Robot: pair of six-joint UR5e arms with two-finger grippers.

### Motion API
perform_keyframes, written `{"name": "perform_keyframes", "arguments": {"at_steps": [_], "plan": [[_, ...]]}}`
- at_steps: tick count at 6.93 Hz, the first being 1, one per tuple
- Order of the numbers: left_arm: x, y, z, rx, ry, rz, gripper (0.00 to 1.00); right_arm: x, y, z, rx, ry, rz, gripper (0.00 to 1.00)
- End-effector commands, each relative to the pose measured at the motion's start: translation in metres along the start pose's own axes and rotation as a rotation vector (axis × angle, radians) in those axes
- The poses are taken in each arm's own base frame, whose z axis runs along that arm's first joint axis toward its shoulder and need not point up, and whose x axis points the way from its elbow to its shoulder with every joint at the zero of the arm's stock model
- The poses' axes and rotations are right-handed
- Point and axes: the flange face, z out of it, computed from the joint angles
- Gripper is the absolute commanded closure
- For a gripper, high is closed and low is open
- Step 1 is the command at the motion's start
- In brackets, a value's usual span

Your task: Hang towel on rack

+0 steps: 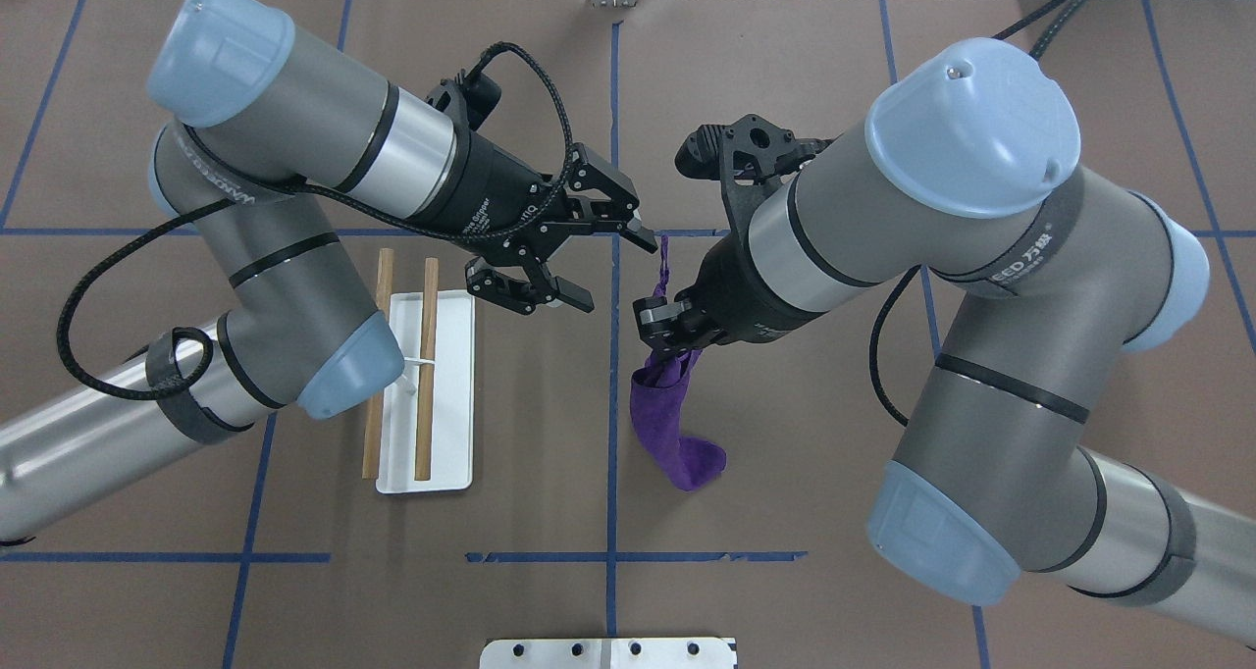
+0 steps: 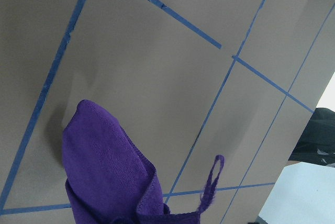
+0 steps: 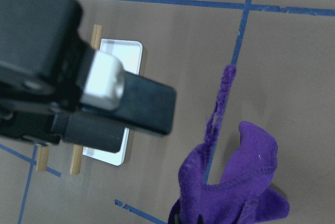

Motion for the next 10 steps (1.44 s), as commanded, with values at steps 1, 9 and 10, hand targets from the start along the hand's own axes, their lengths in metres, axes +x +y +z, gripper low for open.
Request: {"name": "perform_keyframes", "arguments": {"at_steps": [1, 9, 10], "plan": [[-0.001, 0.01, 0.018, 0.003, 0.006, 0.005, 0.23, -0.001, 0.0, -0.001, 0.001, -0.003, -0.005, 1.0], [-0.002, 0.023, 0.033, 0.016, 0.023, 0.022, 1.0, 0.0, 0.001, -0.004, 0.006, -0.002, -0.002, 0.42], [-0.002, 0.024, 0.032, 0.017, 0.024, 0.023, 1.0, 0.003, 0.002, -0.008, 0.054, 0.016, 0.002, 0.0]]}}
